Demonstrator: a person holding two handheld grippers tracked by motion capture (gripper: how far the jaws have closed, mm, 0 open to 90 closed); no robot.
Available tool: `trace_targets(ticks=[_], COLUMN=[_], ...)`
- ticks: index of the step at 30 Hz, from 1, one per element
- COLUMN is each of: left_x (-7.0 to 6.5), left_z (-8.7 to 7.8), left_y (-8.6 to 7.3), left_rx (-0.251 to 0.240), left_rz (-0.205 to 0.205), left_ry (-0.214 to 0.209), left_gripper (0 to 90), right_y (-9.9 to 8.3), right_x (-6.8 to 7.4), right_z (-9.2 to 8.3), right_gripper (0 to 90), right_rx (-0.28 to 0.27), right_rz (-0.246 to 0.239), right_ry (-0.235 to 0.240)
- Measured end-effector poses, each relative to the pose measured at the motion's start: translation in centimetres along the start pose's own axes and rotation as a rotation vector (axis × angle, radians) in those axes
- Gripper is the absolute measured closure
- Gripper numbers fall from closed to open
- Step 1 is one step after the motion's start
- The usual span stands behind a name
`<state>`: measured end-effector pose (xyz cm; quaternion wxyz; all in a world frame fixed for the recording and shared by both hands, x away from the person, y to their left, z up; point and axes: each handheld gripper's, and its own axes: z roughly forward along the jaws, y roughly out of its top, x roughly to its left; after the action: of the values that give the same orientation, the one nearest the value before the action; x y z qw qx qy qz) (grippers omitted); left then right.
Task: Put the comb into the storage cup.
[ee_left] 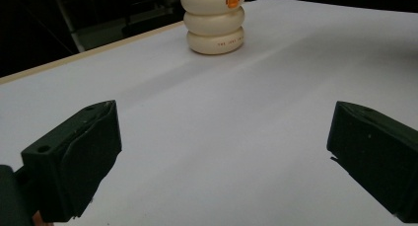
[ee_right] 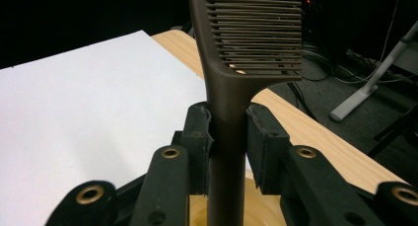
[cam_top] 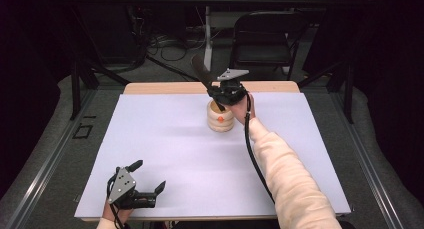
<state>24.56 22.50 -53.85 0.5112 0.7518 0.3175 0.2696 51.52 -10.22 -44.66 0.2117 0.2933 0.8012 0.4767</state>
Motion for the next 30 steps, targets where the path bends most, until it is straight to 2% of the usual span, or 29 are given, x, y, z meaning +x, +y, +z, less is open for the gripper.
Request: trace_targets(ticks=[30], left_x=[0.0], left_z=[0.0], left_y=[0.0], left_rx=[0.002], left_rz=[0.001], left_ry=[-0.001], left_gripper=[0.3], right_y=[-1.4], right_x=[-0.4], right_z=[0.8], right_gripper=[71.9], right_rx=[0.045], right_rz=[0.01], right_ry=[0.008])
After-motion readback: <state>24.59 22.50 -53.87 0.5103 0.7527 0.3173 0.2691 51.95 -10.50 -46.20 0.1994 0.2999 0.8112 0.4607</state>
